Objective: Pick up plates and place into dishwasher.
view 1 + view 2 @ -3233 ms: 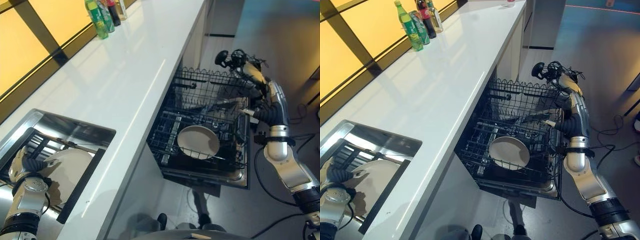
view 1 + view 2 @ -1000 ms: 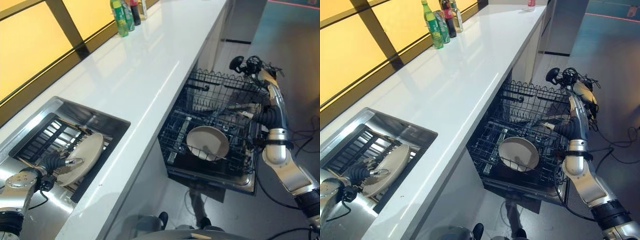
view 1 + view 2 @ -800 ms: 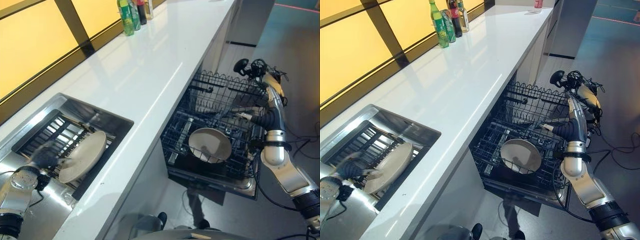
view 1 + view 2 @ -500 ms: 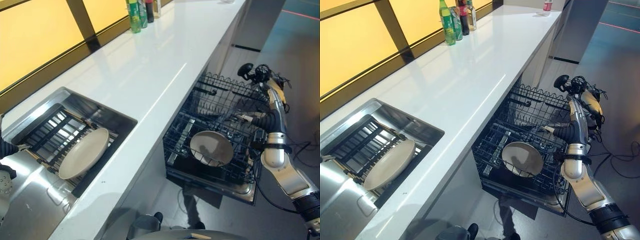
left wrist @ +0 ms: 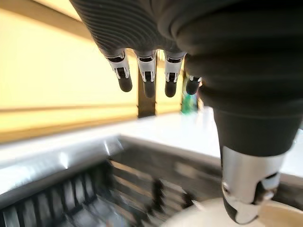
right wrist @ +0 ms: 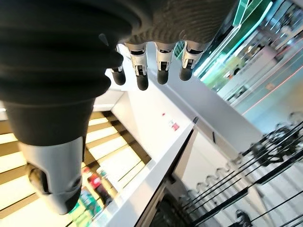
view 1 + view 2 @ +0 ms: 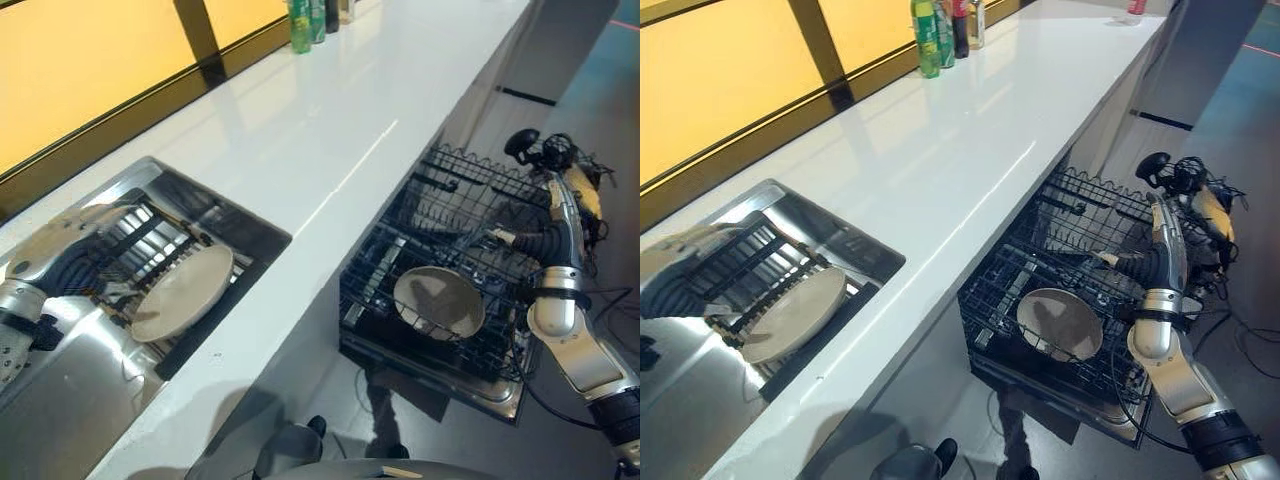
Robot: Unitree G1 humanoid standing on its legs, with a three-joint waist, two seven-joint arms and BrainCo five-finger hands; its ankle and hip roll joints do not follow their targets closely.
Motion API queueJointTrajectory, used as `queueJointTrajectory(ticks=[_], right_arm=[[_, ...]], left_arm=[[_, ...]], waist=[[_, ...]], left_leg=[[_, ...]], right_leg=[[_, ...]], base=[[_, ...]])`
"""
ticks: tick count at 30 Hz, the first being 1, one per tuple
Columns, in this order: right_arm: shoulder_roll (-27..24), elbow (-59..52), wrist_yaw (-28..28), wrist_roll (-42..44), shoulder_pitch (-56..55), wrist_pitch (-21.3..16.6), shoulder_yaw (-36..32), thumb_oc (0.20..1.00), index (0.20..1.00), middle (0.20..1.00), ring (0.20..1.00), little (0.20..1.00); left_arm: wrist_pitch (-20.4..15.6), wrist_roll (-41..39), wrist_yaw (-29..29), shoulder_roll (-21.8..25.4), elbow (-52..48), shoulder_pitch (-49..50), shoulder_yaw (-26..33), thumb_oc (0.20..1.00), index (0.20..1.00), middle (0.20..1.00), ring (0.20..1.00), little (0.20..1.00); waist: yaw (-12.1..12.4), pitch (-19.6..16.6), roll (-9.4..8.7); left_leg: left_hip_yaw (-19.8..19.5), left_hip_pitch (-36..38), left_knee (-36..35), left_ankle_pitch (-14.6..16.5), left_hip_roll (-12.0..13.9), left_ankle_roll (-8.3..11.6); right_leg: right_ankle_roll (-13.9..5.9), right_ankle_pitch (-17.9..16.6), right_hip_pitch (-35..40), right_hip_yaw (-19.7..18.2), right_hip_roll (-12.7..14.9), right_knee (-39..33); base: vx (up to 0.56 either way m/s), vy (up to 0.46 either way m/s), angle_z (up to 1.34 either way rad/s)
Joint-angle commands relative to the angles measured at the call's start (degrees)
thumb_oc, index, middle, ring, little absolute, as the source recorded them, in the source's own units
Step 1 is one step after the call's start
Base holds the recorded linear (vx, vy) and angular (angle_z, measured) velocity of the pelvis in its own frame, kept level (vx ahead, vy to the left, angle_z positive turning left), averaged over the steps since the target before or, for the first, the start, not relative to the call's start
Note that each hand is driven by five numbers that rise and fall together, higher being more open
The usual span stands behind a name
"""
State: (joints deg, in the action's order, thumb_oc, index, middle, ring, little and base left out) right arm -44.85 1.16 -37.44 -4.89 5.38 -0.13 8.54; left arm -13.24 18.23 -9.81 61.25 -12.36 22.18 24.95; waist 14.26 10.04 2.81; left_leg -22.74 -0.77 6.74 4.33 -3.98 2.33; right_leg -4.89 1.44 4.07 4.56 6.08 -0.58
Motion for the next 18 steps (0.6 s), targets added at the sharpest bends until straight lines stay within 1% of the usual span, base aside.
queueJointTrajectory(ticks=[1,3,4,10,14,18], right_arm=[[-3.9,-2.8,-2.2,1.3,3.3,-0.4,-0.8,1.0,1.0,1.0,1.0,1.0],[-4.0,-2.7,-2.6,1.6,4.3,0.4,0.0,1.0,1.0,1.0,1.0,1.0],[-3.9,-2.6,-2.7,1.7,4.6,0.6,0.2,1.0,1.0,1.0,1.0,1.0],[-3.0,-2.2,-3.0,1.6,5.1,1.4,0.2,1.0,1.0,1.0,1.0,1.0],[-2.1,-1.3,-3.5,0.9,6.0,1.3,1.0,1.0,1.0,1.0,1.0,1.0],[-1.3,-0.5,-3.9,0.3,6.8,1.1,1.7,1.0,1.0,1.0,1.0,1.0]], left_arm=[[4.9,-2.1,-7.1,4.5,-1.6,0.9,-0.1,1.0,1.0,1.0,1.0,1.0],[7.4,-1.6,-8.9,5.4,-1.8,0.7,0.1,1.0,1.0,1.0,1.0,1.0],[7.9,-1.3,-9.2,5.7,-1.6,0.6,0.3,1.0,1.0,1.0,1.0,1.0],[7.3,-1.4,-13.1,5.4,-2.6,2.0,3.1,1.0,1.0,1.0,1.0,1.0],[6.9,-0.1,-13.2,4.7,-2.1,2.9,3.9,1.0,1.0,1.0,1.0,1.0],[5.3,-0.1,-12.4,3.9,-1.0,5.2,6.4,1.0,1.0,1.0,1.0,1.0]], waist=[[1.7,-5.0,1.06],[2.4,-5.4,1.09],[2.6,-5.5,1.15],[5.0,-6.6,1.19],[6.3,-7.0,1.21],[8.0,-7.5,1.36]], left_leg=[[-1.7,-3.2,-3.7,-3.2,2.1,2.02],[-2.0,-3.3,-4.0,-3.5,2.0,2.1],[-2.1,-3.3,-4.0,-3.6,1.9,2.15],[-3.3,-3.9,-4.6,-4.6,1.6,2.44],[-4.3,-4.2,-4.9,-5.2,1.3,2.52],[-5.2,-4.7,-5.5,-6.1,1.0,2.7]], right_leg=[[-2.18,6.4,-3.7,0.4,1.3,9.3],[-2.25,6.3,-3.5,1.0,1.4,9.1],[-2.22,6.4,-3.4,1.3,1.4,9.0],[-1.8,6.7,-2.9,3.6,1.3,9.0],[-1.38,6.9,-2.5,5.0,1.1,9.0],[-0.93,7.3,-1.9,6.2,0.5,8.8]], base=[[-0.01,-0.03,0.16],[-0.06,-0.016,0.17],[-0.06,-0.017,0.11],[-0.07,-0.03,0.13],[-0.08,-0.036,0.2],[-0.07,-0.027,0.11]])
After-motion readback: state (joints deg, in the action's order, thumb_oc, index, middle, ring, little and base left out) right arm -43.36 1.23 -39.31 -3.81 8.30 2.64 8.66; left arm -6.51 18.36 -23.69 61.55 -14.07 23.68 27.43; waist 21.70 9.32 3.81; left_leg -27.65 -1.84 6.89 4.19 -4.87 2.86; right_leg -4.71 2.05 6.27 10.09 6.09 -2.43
